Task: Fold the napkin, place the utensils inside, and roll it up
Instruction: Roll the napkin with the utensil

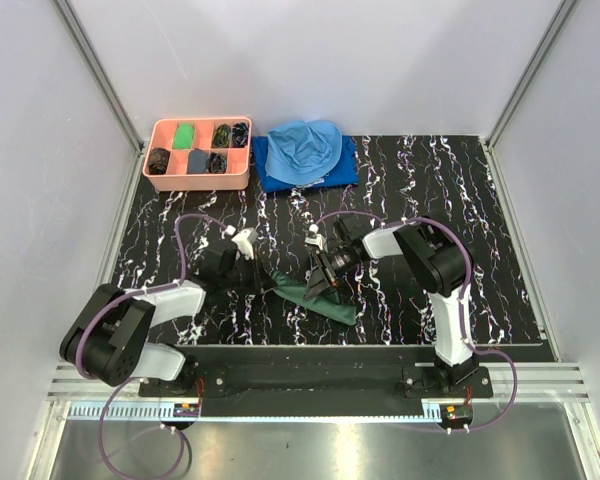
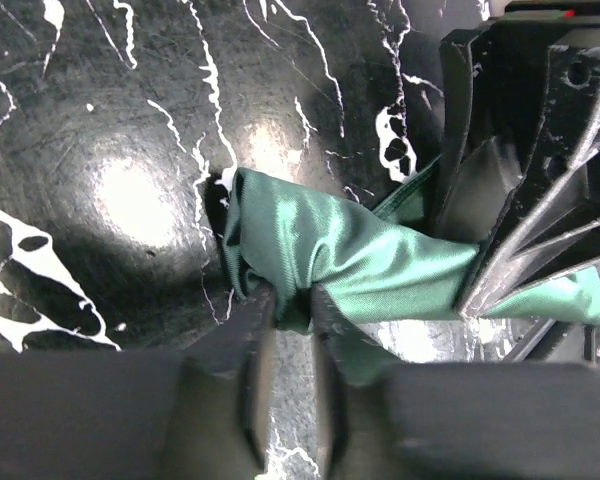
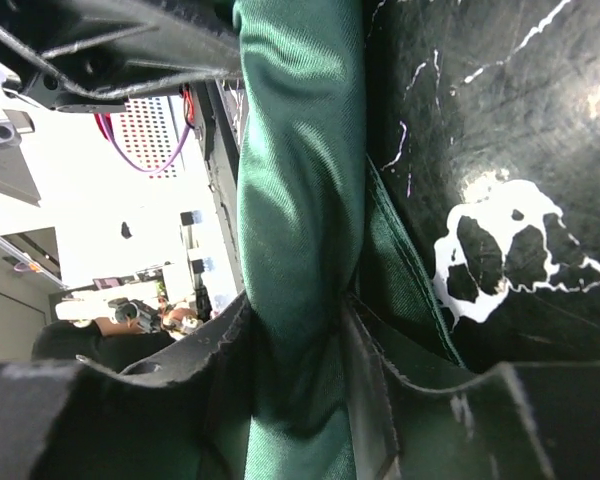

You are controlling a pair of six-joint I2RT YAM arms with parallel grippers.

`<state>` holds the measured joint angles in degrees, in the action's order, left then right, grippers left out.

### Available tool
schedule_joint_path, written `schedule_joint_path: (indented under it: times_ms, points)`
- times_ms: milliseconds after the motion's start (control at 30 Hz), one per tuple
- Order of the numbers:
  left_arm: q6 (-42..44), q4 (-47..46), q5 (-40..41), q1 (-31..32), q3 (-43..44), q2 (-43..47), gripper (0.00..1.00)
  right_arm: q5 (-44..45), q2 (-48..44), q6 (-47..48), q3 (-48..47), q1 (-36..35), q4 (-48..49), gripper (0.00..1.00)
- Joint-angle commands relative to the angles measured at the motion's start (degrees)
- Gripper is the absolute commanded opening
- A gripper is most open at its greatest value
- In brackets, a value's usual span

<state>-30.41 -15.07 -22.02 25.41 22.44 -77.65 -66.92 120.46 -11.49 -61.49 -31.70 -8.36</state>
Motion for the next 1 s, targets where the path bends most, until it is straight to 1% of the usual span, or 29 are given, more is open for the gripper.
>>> schedule_joint_path:
  times_ms: [0,67,133,167,200,267,300,367,400,433,467,500,533,567,600,633,667,700,733,800,867,967]
  points:
    - [0.9,2.9,2.2,1.0,3.7,-0.7,0.06,4.5,-2.1,-0.4,-1.3,0.2,-0.5,0.47]
    - [0.6,4.7,2.5,1.0,4.6,-0.8,0.0,6.3,-3.3,0.4,-1.9,0.2,-3.0,0.54]
    - [0.4,7.6,2.6,1.0,6.2,-1.2,0.0,9.8,-5.8,1.1,-2.8,0.2,-4.9,0.58]
    - [0.2,8.6,2.3,1.0,6.7,-1.5,0.0,13.5,-6.9,1.9,-3.6,0.2,-7.5,0.62]
    - [0.0,10.5,2.2,1.0,8.0,-2.0,0.0,15.6,-9.1,2.7,-4.2,0.2,-9.3,0.65]
    - [-0.1,12.3,1.3,1.0,9.3,-2.8,0.0,20.6,-11.9,4.5,-5.0,0.2,-13.0,0.68]
    - [-0.2,14.2,1.0,1.0,10.4,-3.6,0.0,25.8,-15.4,4.9,-5.0,0.2,-13.4,0.69]
    - [-0.3,14.9,0.3,1.0,11.7,-4.4,0.0,31.3,-19.2,6.1,-4.1,-0.1,-13.8,0.7]
    - [-0.4,16.8,0.1,1.0,12.4,-5.1,0.0,37.8,-22.9,7.0,-3.6,-1.9,-13.9,0.71]
    - [-0.5,17.4,0.0,1.0,12.6,-5.3,0.0,41.5,-24.8,8.0,-3.1,-3.4,-13.9,0.71]
    - [-0.8,17.8,0.0,1.0,12.9,-5.5,0.0,49.8,-28.1,10.3,-2.0,-5.0,-13.6,0.72]
    - [-0.9,19.0,-0.2,1.0,13.7,-6.1,0.0,54.4,-29.4,11.2,-1.3,-10.1,-13.4,0.72]
    - [-0.9,19.5,-0.5,1.0,14.1,-6.5,0.0,59.0,-30.7,12.7,-0.5,-12.6,-12.7,0.72]
    - [-1.0,20.3,-0.7,1.0,14.6,-6.6,0.0,66.6,-32.9,14.4,1.6,-15.5,-10.6,0.72]
    - [-1.1,21.4,-0.9,1.0,15.3,-7.2,0.0,70.8,-33.7,15.1,2.6,-17.9,-9.5,0.73]
    - [-1.1,21.8,-1.2,1.0,15.5,-7.4,0.0,73.8,-34.2,15.4,3.4,-22.0,-8.6,0.73]
    - [-1.3,22.1,-1.3,1.0,15.8,-7.6,0.0,78.2,-34.5,16.4,4.6,-23.7,-7.1,0.73]
    - [-1.5,22.5,-1.4,1.0,16.1,-7.8,0.0,80.0,-34.3,16.7,5.0,-25.1,-6.8,0.73]
    - [-1.5,22.7,-1.5,1.0,16.3,-8.0,0.0,81.4,-33.9,16.9,5.1,-28.1,-6.5,0.73]
    - [-1.5,23.2,-1.8,1.0,16.8,-8.0,0.0,84.5,-31.5,17.6,5.0,-30.6,-6.2,0.73]
    - [-1.4,23.3,-2.1,1.0,17.0,-8.3,0.0,85.5,-28.9,18.4,4.8,-33.1,-6.2,0.73]
    - [-1.4,23.8,-2.2,1.0,17.2,-8.3,0.0,85.0,-25.7,18.5,4.3,-34.4,-6.0,0.71]
